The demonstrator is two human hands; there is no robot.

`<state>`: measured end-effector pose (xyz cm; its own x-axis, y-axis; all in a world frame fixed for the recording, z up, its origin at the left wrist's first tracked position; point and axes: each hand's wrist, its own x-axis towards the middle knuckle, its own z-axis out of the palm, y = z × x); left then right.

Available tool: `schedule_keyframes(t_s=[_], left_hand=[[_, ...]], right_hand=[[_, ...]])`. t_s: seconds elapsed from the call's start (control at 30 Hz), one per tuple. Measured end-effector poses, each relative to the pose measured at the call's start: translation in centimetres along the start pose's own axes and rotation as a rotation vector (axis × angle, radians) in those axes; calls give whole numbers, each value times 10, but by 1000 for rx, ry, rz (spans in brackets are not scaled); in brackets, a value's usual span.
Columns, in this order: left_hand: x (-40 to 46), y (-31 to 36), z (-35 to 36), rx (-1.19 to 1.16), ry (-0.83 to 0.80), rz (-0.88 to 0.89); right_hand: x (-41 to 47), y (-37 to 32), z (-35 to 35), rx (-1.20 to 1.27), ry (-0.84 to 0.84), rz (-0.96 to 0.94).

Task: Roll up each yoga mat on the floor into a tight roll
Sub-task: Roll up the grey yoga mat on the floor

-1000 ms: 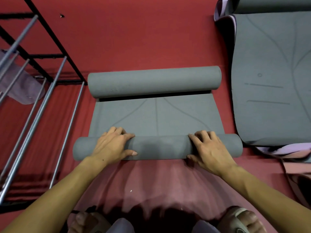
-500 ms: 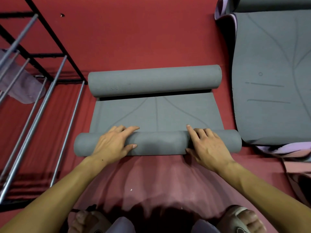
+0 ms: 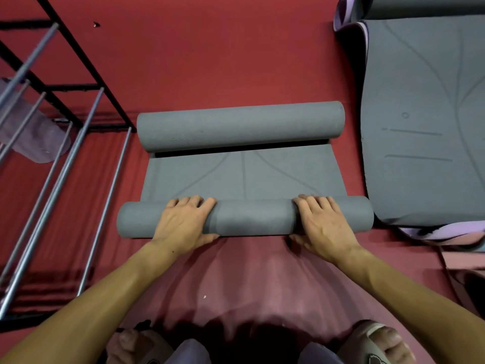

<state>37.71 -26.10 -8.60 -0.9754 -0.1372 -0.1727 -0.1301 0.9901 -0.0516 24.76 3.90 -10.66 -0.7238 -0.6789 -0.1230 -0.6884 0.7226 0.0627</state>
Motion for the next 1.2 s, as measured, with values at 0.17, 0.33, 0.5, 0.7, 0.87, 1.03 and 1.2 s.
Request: schedule_keyframes(t_s=[0.17, 0.33, 0.5, 0.7, 0.87, 1.03, 1.2], left_hand=[[6, 1, 3, -27, 0, -32], [18, 3, 10, 139, -49, -24], [37, 4, 7, 137, -136, -37], [48, -9, -13, 61, -271, -3], [34, -7, -20, 52, -424, 72], [19, -2, -15, 23, -503, 114], [15, -6, -16, -98, -508, 47]], right_hand=[[7, 5, 2, -8, -7, 48], [14, 12, 2, -69, -51, 26], [30, 13, -1, -157, -112, 28], [32, 14, -23, -85, -224, -37], [1, 7, -23, -11, -333, -68], [-12, 6, -25, -49, -342, -101], [-12, 7, -30, 7, -315, -87]])
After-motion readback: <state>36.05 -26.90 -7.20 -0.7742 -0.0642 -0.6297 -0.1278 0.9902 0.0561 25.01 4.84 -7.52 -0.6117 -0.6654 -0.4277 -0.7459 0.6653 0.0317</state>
